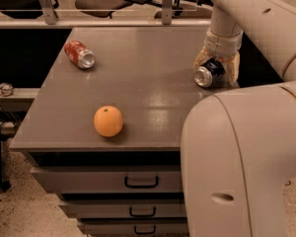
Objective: Place pepsi can upright
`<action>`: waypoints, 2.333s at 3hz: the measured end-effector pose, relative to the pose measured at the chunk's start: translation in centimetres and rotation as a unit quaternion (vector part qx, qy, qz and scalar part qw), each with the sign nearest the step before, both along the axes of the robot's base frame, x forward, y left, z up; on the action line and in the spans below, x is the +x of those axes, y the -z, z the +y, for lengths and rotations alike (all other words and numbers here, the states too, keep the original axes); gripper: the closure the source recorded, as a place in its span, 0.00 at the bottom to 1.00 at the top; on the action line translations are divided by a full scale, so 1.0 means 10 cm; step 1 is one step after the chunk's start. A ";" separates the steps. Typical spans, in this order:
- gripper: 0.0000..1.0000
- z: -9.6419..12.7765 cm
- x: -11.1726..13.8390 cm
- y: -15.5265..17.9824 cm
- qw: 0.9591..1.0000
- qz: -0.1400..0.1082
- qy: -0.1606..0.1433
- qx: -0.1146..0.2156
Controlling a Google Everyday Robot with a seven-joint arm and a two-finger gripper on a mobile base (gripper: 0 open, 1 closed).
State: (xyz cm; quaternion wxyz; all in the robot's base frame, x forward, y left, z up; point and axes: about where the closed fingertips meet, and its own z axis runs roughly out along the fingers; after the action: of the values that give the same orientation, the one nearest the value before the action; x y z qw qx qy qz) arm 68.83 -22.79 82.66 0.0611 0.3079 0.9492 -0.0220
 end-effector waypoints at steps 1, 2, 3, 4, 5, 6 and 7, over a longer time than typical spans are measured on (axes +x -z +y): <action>0.62 -0.08 0.02 -0.09 1.000 -0.008 -0.003 -0.005; 0.85 -0.08 0.11 -0.28 0.999 -0.036 -0.021 -0.014; 1.00 -0.12 0.20 -0.57 0.994 -0.093 -0.054 -0.022; 1.00 -0.22 0.20 -0.86 0.980 -0.177 -0.094 -0.018; 1.00 -0.32 -0.03 -0.88 0.962 -0.235 -0.139 -0.005; 1.00 -0.31 -0.01 -0.78 0.953 -0.262 -0.151 0.000; 1.00 -0.30 0.01 -0.82 0.952 -0.267 -0.148 0.002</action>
Offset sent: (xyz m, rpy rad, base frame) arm 0.0246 -0.0054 0.0747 -0.0630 -0.1957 0.1112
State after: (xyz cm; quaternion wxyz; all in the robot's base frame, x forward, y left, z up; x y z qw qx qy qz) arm 68.89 -25.74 90.86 0.3146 0.1584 0.9332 0.0719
